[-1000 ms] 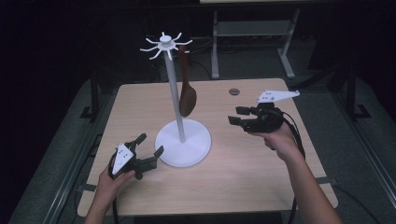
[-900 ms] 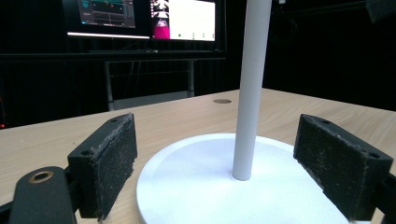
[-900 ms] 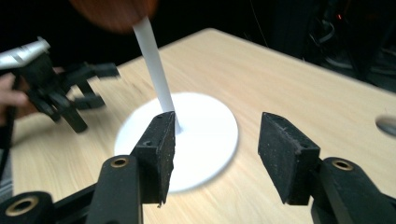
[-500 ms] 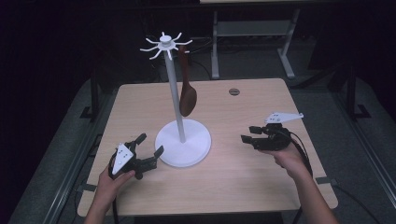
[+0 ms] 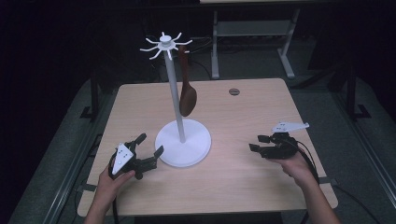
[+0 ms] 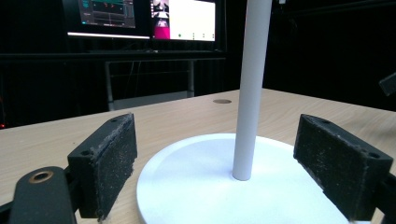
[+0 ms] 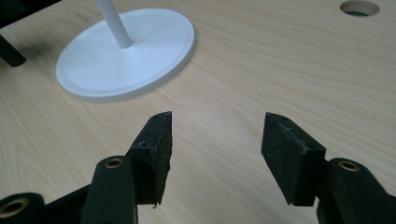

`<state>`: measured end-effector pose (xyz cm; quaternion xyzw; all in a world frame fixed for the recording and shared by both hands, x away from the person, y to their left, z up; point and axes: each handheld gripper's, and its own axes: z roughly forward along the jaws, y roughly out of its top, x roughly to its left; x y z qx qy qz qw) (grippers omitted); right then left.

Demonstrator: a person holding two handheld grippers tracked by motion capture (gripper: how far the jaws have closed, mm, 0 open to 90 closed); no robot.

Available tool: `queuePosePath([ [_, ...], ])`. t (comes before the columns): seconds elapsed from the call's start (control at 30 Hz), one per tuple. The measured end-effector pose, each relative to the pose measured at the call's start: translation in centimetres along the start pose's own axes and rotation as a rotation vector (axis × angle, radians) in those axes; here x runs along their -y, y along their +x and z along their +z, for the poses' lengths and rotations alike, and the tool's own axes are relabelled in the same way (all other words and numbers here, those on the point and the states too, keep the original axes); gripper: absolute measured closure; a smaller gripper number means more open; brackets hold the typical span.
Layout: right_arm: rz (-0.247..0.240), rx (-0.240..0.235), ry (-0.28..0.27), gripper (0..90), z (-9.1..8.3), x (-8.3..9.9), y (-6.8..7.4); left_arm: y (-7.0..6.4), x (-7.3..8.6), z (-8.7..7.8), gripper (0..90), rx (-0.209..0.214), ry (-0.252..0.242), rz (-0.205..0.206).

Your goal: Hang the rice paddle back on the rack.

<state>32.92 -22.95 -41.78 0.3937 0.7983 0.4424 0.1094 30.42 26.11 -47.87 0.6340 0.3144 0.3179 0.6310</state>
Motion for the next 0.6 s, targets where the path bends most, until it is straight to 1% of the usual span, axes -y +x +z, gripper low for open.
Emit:
queuePosePath([
  [0.13, 0.004, 0.012, 0.014, 41.7, -0.1, 0.9, -0.2, 0.0, 0.0, 0.0, 12.8, 0.0, 0.0, 0.0],
  [0.17, 0.007, 0.021, 0.028, 40.5, -0.1, 1.4, -0.3, 0.0, 0.0, 0.0, 12.8, 0.0, 0.001, 0.002],
  [0.23, 0.008, 0.027, 0.036, 40.1, -0.1, 1.7, -0.4, 0.0, 0.0, 0.0, 12.8, 0.0, 0.001, 0.002],
  [0.3, 0.01, 0.044, 0.065, 40.0, 0.0, 2.5, -0.6, 0.0, 0.0, 0.0, 12.8, 0.0, 0.001, 0.001],
  [0.37, 0.011, 0.049, 0.074, 40.0, 0.1, 2.8, -0.7, 0.0, 0.0, 0.0, 12.8, 0.0, 0.001, 0.001],
  [0.6, 0.014, 0.045, 0.072, 39.3, 0.1, 3.0, -0.8, 0.0, 0.0, 0.0, 12.8, 0.0, 0.0, 0.0],
])
